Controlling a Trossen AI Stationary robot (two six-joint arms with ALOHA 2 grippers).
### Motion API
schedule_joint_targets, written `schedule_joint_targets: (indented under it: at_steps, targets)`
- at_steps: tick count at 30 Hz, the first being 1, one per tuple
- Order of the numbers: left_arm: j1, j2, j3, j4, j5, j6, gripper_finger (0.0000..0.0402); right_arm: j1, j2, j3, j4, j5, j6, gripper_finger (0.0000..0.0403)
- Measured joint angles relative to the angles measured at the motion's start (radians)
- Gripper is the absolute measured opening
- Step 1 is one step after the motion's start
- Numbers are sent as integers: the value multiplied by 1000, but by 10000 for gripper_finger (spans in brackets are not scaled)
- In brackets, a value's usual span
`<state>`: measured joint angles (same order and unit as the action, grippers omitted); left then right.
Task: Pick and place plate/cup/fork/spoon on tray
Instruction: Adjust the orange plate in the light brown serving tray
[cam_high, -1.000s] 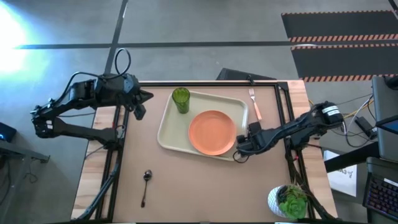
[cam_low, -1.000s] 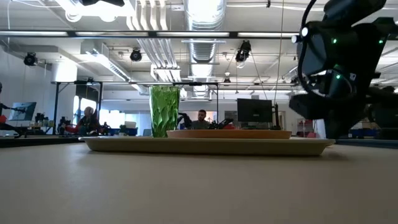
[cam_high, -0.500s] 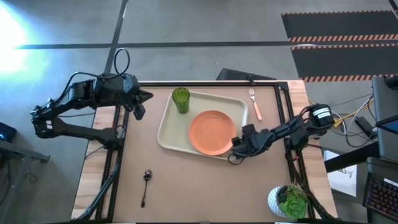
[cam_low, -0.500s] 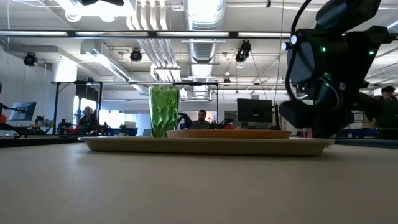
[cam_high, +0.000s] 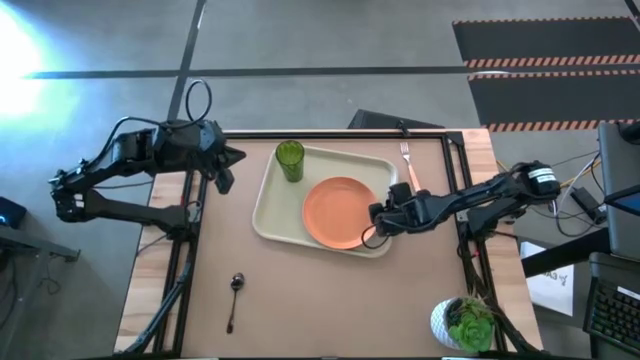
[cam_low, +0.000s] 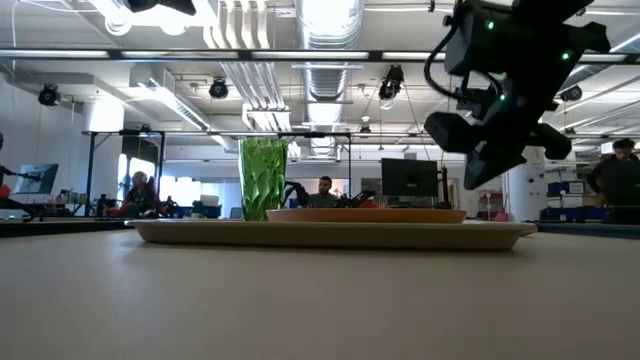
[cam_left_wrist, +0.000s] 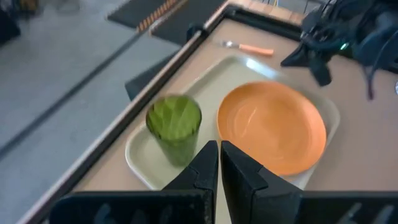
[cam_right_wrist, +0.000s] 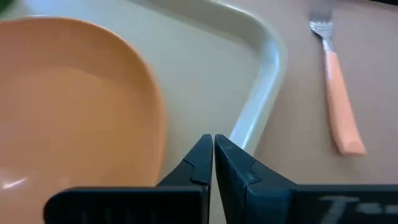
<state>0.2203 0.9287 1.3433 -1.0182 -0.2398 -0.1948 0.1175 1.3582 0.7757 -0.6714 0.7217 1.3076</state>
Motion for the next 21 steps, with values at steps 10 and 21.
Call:
schedule_joint_targets:
  at_steps: [10,21]
  targets:
    - [0,-20,-76,-37,0,-87,0,-58,-213,0,-50,-48,-129,8]
    - [0,-27,-76,21,0,-80,0,0,-54,-91,172,-185,-10,8]
